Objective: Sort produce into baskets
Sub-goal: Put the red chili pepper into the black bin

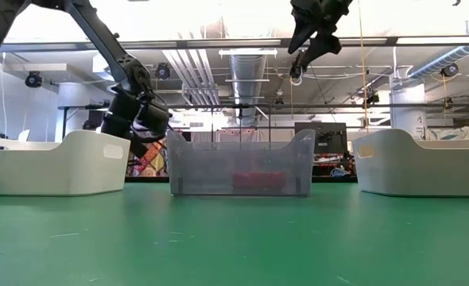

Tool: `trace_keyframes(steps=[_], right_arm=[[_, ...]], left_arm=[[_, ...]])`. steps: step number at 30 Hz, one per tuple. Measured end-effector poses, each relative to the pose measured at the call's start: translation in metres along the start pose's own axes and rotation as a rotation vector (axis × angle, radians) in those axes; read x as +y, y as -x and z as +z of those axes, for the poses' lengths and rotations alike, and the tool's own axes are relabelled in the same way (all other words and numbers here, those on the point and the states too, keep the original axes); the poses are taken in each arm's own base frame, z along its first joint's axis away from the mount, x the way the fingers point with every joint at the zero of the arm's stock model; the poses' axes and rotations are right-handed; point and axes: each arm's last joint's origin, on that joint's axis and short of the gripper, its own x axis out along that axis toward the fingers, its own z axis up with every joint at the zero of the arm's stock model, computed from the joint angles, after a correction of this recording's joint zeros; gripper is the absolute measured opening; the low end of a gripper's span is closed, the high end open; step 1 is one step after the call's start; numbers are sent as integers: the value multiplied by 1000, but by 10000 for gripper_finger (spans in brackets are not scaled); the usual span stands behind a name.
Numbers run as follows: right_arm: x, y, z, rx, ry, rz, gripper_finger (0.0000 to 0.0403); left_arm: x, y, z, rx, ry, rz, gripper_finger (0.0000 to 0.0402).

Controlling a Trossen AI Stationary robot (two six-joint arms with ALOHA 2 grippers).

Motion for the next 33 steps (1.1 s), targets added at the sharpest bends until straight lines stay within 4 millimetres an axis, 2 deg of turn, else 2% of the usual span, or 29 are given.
trace_keyframes(steps=[6, 11, 14, 18, 23, 26, 28, 33], right_arm=[[0, 0, 0, -1, 0, -1, 292], [0, 0, 0, -2, 3, 0, 292], [0, 0, 0, -1, 17, -1, 292], [0, 0, 0, -2, 51, -1, 292], [0, 0, 0, -1, 100, -4, 292], [-1, 0, -4, 39, 155, -12, 292], [-2, 1, -6, 64, 186, -43, 292], [-5, 1, -10, 104, 264, -105, 292]], left_arm=[[-1, -4, 3, -8, -26, -16, 191], [-2, -3, 3, -35, -5, -75, 119], [-1, 5, 3, -61, 103, -108, 75], [2, 40, 0, -217, 211, -256, 47], [-5, 105, 5, -582, 306, -458, 55], [-23, 140, 5, -719, 224, -473, 56], [-42, 154, 7, -776, 112, -455, 56], [-99, 160, 13, -781, -169, -358, 56]])
